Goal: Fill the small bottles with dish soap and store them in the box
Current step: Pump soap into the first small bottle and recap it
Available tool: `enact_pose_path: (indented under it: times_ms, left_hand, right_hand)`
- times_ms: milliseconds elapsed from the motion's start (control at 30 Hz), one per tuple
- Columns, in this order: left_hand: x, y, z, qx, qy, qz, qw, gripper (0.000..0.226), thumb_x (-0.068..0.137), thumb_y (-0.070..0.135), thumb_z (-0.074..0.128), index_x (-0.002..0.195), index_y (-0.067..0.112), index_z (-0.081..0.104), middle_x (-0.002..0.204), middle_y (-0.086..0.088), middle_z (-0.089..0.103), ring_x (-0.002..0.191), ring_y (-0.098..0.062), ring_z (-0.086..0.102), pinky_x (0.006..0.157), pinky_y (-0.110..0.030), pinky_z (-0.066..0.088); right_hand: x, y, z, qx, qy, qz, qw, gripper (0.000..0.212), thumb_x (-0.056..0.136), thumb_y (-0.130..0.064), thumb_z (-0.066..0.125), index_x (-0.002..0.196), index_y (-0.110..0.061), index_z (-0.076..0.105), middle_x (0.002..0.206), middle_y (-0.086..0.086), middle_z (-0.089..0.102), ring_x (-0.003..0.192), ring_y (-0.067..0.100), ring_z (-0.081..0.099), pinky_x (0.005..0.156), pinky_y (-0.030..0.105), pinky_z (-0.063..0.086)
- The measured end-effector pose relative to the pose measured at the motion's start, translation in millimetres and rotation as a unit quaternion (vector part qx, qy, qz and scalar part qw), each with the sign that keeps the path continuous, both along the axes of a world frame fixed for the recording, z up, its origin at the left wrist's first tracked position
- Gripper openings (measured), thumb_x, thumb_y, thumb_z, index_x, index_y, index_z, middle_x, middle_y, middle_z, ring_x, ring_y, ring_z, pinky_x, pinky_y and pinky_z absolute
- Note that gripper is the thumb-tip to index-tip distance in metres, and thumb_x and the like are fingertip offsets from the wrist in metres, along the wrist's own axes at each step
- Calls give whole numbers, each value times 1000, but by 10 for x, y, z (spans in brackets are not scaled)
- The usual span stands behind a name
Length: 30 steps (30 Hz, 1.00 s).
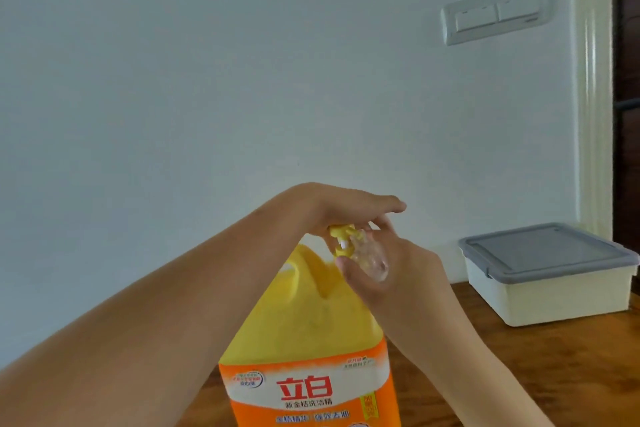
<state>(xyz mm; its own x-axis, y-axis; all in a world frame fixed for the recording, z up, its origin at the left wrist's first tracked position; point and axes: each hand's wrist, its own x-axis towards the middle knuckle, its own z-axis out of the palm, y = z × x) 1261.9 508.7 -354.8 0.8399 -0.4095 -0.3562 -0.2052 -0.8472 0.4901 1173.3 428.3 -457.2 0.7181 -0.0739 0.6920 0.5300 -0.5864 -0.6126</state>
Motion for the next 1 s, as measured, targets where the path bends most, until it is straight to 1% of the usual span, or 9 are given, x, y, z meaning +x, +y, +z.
enact_pose_path:
  times_ms: [233, 333, 467, 567, 633, 700, 833, 900, 1000]
  left_hand:
    - [54, -7, -376, -12, -104, 46, 993, 60, 87, 56, 32, 106, 16, 74, 105, 0, 74, 105, -20, 65, 102, -41, 42]
    - [51, -3, -261, -1, -60, 48, 997, 61, 90, 56, 33, 114, 15, 71, 108, -3, 73, 105, -25, 66, 98, -39, 48]
    - [23, -15, 45, -17, 15, 12, 1000, 61, 95, 58, 32, 120, 15, 67, 86, -1, 73, 77, -22, 64, 77, -35, 48]
    - [-8, -66, 37, 30, -34, 2, 999, 63, 94, 60, 31, 115, 16, 71, 85, 1, 76, 83, -19, 69, 84, -37, 50]
    - [24, -70, -129, 12, -99, 27, 995, 61, 91, 59, 33, 109, 17, 73, 95, 1, 76, 96, -19, 67, 92, -37, 46]
    - [17, -72, -318, 2, -130, 40, 991, 59, 91, 56, 31, 105, 16, 72, 97, 1, 73, 95, -16, 64, 93, -35, 43]
    - [-39, -95, -273, 31, -135, 26, 990, 60, 95, 52, 26, 99, 13, 71, 80, 6, 66, 80, -12, 58, 86, -32, 40]
    - [-94, -91, -89, 35, -95, 7, 995, 61, 97, 51, 23, 114, 15, 70, 85, 6, 70, 83, -13, 60, 82, -29, 41]
    - [-117, -83, 87, 51, -47, -23, 997, 62, 100, 54, 21, 122, 18, 66, 98, 0, 71, 93, -20, 62, 90, -33, 45]
  right_hand:
    - [104, 45, -145, -5, 33, -30, 999, 26, 84, -41, 63, 106, -31, 53, 81, -23, 51, 62, -7, 46, 61, -2, 38]
    - [83, 11, -56, 7, 41, -7, 999, 21, 83, -43, 63, 96, -40, 47, 71, -26, 48, 58, -13, 46, 62, -7, 33]
    - [106, -13, 59, 23, 5, 16, 1000, 22, 83, -45, 64, 96, -50, 47, 83, -28, 56, 64, -17, 54, 61, -6, 36]
    - [115, -34, 78, 21, -7, 4, 1000, 23, 82, -46, 64, 104, -40, 58, 86, -24, 56, 63, -14, 51, 62, -5, 35]
    - [155, -34, 74, -70, 10, -40, 997, 26, 85, -48, 57, 105, -32, 61, 90, -14, 61, 73, -6, 55, 53, 7, 37]
    - [188, -30, 34, -166, 17, -92, 982, 33, 88, -50, 50, 109, -26, 61, 102, -6, 65, 89, 7, 60, 48, 12, 25]
    - [158, -51, 34, -110, 54, -31, 992, 29, 87, -50, 55, 105, -29, 60, 91, -14, 62, 82, 3, 58, 52, 12, 34]
    - [136, -62, 48, -36, 42, 4, 998, 16, 85, -49, 61, 97, -40, 56, 77, -22, 55, 65, -6, 51, 60, 3, 38]
    - [149, -19, 37, 13, 17, 12, 1000, 31, 83, -48, 65, 110, -35, 58, 81, -25, 56, 63, -15, 48, 62, -4, 36]
